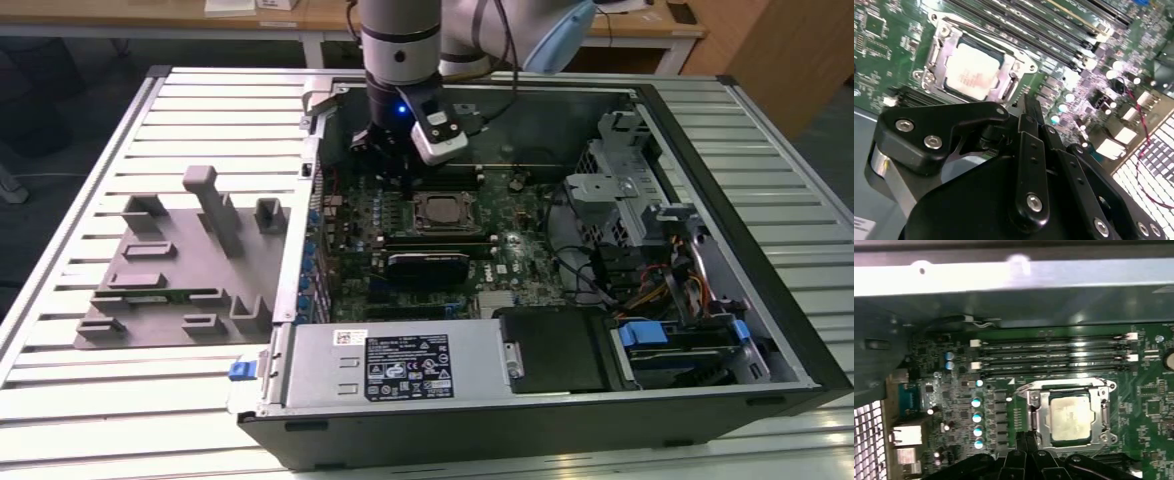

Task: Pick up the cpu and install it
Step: 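Install the first cpu locking lever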

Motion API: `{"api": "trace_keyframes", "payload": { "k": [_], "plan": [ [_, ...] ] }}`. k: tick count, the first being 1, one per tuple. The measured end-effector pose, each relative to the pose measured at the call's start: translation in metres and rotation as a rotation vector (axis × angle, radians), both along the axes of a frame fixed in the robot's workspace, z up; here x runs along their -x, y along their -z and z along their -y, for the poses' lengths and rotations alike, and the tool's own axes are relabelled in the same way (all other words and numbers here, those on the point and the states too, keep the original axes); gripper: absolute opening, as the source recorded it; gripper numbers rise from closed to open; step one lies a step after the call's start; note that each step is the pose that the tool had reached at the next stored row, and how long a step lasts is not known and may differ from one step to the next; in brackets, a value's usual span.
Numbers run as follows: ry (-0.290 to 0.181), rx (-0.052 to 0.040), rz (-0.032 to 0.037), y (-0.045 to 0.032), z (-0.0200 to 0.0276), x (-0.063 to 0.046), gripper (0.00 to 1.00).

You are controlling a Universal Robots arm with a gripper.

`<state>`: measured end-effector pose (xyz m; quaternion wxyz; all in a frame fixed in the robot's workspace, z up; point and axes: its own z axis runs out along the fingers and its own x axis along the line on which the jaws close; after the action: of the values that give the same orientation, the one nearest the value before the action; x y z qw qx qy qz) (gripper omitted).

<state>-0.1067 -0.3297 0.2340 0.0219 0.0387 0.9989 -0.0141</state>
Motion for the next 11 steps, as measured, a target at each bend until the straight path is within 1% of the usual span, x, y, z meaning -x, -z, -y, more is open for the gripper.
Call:
{"api": "trace_keyframes", "payload": {
  "k": [2,4,5,7,11],
  "plan": [
    [0.000,-0.0049,0.0001,0.0000,0.0000,0.0034,0.11],
    [0.000,-0.0141,0.0001,0.0000,0.0000,0.0065,0.11],
    [0.000,-0.0210,0.0001,0.0000,0.0000,0.0074,0.11],
    [0.000,-0.0410,0.0001,0.0000,0.0000,0.0079,0.11],
    [0.000,-0.0713,0.0001,0.0000,0.0000,0.0082,0.11]
  ]
}}
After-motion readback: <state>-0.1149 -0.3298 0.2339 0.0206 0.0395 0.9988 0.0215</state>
